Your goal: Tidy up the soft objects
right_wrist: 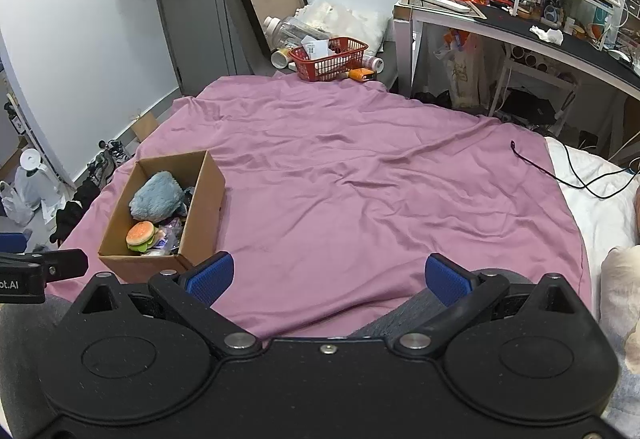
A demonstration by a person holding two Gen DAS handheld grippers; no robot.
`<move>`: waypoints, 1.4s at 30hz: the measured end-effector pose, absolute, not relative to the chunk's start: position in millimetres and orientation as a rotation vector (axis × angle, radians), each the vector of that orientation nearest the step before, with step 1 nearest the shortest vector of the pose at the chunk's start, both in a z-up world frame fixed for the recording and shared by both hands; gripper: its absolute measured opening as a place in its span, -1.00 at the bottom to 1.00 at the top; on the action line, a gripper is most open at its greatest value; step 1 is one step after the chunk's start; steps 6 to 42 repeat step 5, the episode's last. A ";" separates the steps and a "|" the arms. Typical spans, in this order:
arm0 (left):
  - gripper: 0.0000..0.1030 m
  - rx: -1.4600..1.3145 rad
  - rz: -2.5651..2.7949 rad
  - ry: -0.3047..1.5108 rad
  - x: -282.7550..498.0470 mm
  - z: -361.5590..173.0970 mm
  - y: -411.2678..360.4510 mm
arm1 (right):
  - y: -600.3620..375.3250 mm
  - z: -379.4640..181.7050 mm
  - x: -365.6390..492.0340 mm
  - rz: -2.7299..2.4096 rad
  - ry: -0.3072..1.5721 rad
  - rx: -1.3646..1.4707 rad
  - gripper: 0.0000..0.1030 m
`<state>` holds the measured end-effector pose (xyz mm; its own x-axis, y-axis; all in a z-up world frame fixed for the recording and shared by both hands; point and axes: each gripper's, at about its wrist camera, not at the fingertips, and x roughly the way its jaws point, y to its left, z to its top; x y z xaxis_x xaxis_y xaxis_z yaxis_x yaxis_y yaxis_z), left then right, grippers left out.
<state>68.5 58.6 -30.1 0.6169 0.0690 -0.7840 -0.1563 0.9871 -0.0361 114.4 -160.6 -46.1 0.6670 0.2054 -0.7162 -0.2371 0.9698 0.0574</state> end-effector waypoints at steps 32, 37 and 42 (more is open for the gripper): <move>0.98 -0.086 0.126 0.896 69.8 -31.8 56.9 | -160.7 -48.1 116.9 0.247 0.809 -0.035 1.00; 0.98 -0.086 0.126 0.896 69.8 -31.8 56.9 | -160.7 -48.1 116.9 0.247 0.809 -0.035 1.00; 0.98 -0.086 0.126 0.896 69.8 -31.8 56.9 | -160.7 -48.1 116.9 0.247 0.809 -0.035 1.00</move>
